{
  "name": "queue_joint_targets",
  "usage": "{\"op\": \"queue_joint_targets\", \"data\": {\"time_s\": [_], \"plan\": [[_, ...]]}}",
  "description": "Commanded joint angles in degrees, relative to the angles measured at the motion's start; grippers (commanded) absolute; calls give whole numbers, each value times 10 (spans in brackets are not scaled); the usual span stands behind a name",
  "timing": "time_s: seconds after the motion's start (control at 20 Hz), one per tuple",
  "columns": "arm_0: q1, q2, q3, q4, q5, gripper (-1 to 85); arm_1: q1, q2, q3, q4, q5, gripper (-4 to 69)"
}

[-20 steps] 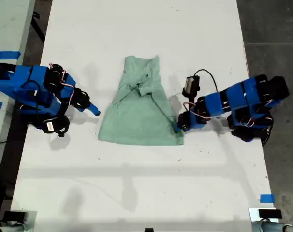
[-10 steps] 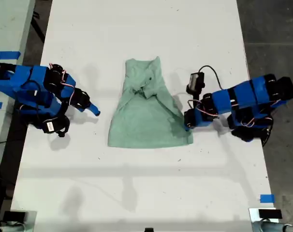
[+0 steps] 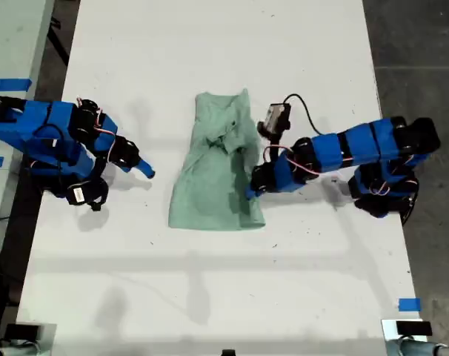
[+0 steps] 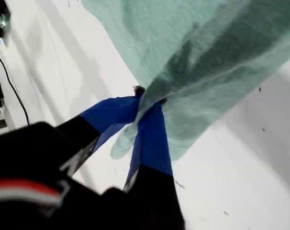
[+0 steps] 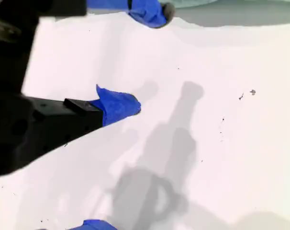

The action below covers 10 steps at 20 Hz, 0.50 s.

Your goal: Fold tshirt

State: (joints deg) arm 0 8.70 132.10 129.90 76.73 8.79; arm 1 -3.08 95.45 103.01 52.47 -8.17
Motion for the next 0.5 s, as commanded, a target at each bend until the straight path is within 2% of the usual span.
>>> {"op": "queue_joint_targets", "data": {"time_s": [0.0,0.15,0.2,0.3,0.35,0.45], "plan": [[4,-3,-4,-10,-6,212,14,-89,-73,-81,4,-15],[2,-4,-4,-14,-2,212,10,-235,-128,-120,22,-16],[2,-4,-4,-15,-2,213,8,-276,-149,-120,28,8],[2,-4,-4,-16,-2,216,-1,-325,-192,-96,26,244],[2,-4,-5,-16,-2,216,-4,-324,-207,-76,26,281],[3,-4,-6,-14,-2,216,-6,-314,-288,50,19,310]]}}
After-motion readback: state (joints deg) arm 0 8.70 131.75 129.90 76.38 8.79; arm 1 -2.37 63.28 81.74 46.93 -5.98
